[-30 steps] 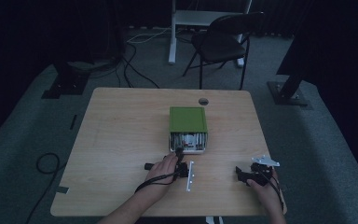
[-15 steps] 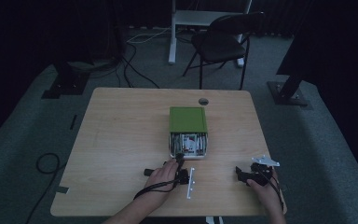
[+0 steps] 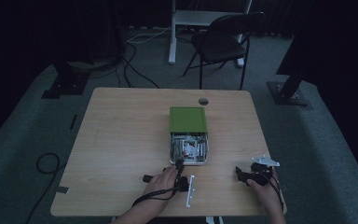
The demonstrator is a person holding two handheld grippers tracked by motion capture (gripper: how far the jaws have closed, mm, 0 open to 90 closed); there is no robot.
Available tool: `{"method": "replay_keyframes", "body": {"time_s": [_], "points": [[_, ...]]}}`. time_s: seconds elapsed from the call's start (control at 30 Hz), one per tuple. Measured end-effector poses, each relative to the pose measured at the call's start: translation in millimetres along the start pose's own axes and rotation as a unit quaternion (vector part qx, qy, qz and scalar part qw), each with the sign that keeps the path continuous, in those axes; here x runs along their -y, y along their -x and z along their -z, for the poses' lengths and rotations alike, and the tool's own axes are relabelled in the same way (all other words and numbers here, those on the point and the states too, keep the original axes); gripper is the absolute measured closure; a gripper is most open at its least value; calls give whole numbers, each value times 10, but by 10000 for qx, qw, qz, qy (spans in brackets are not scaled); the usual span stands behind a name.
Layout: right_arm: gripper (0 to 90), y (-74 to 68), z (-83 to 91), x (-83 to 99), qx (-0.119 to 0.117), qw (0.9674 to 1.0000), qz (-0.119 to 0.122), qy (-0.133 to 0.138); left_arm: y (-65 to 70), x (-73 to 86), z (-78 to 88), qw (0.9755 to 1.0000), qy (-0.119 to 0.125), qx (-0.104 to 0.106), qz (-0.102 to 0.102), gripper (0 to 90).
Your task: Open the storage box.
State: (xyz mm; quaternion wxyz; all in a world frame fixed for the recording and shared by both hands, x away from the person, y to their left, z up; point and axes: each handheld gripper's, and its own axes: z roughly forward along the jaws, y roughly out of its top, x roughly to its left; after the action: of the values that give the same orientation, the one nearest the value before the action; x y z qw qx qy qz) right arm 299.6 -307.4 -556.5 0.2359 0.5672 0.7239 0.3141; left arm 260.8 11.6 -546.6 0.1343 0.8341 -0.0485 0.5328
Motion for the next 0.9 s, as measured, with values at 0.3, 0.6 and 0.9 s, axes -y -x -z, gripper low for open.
{"method": "replay_keyframes", "body": {"time_s": [0.3,0.6,0.9], "points": [[107,0,0,0,0,10000,2,0,101,-17,122,10000,-46,61,2,724],[107,1,0,0,0,10000,6,-2,148,-45,245,10000,0,78,62,722],[108,0,0,0,1,10000,3,-1,172,-61,343,9998,19,173,118,720]]}}
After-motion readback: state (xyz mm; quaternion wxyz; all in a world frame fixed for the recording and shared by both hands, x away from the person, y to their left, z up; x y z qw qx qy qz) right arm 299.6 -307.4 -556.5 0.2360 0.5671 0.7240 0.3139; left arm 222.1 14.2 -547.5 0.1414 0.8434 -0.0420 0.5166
